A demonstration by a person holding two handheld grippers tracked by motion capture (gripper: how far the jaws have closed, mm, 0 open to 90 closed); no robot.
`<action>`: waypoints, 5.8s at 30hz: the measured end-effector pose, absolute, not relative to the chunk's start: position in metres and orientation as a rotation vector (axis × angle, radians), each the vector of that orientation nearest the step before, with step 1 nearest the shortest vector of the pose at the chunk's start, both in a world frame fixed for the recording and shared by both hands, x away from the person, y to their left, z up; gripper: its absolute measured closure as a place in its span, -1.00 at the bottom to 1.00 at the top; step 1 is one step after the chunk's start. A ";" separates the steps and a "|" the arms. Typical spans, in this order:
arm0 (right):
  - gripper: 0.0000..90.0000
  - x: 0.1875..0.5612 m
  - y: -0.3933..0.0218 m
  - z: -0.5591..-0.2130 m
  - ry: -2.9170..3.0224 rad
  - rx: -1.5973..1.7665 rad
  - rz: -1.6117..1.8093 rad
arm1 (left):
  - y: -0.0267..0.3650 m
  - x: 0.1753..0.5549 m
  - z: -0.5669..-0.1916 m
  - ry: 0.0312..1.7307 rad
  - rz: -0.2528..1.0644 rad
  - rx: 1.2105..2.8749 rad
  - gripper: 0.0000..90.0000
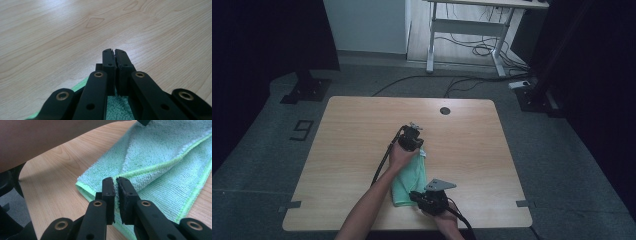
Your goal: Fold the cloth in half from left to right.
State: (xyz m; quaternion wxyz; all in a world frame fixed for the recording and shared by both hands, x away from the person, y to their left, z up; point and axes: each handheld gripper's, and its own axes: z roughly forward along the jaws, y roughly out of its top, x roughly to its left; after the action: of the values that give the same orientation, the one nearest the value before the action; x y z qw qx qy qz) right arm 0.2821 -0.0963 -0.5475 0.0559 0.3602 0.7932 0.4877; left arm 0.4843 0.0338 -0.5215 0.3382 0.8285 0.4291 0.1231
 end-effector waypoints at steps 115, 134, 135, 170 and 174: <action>0.93 0.275 -0.137 -0.547 2.385 1.135 1.323 | 0.079 0.450 -0.533 1.103 0.305 2.217 0.12; 0.48 0.277 -0.151 -0.536 2.319 1.176 1.412 | 0.078 0.448 -0.534 1.087 0.316 2.222 0.08; 0.49 0.281 -0.152 -0.534 2.306 1.184 1.410 | 0.078 0.448 -0.534 1.087 0.319 2.222 0.08; 0.79 0.303 -0.119 -0.544 2.264 1.147 1.195 | 0.079 0.445 -0.536 1.078 0.332 2.205 0.09; 0.71 0.306 -0.119 -0.543 2.287 1.137 1.200 | 0.079 0.445 -0.537 1.078 0.336 2.202 0.09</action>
State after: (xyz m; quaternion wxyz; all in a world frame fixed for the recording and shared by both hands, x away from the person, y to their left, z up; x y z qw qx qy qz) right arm 0.3060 -0.1190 -0.5430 0.1592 0.3976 0.8002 0.4197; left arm 0.4449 0.0788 -0.5365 0.3274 0.8408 0.4116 0.1283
